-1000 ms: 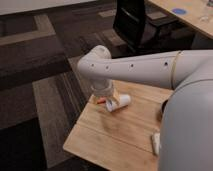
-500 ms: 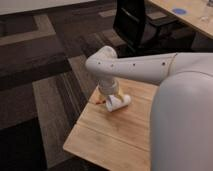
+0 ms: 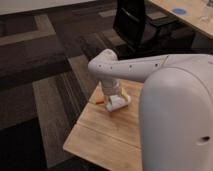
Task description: Place the ceramic cup in the ceramic bowl
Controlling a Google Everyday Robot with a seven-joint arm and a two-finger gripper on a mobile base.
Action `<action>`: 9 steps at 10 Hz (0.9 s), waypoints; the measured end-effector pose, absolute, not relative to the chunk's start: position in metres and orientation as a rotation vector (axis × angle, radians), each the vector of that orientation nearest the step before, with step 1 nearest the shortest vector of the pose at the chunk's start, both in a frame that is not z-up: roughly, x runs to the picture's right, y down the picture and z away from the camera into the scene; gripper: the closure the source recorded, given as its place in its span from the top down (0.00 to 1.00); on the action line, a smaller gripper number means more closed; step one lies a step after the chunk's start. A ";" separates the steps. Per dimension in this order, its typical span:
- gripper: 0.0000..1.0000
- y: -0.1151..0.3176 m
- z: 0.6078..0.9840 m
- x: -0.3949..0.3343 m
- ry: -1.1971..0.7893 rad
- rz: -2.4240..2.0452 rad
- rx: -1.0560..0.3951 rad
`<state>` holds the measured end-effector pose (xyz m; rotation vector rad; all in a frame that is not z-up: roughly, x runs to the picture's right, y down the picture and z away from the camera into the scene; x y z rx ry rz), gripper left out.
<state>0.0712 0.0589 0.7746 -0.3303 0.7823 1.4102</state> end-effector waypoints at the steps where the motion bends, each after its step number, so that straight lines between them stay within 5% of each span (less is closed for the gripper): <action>1: 0.65 0.059 0.776 0.071 0.783 1.398 -0.332; 5: 0.61 0.064 0.788 0.064 0.769 1.339 -0.365; 9: 0.10 0.061 0.786 0.060 0.754 1.287 -0.353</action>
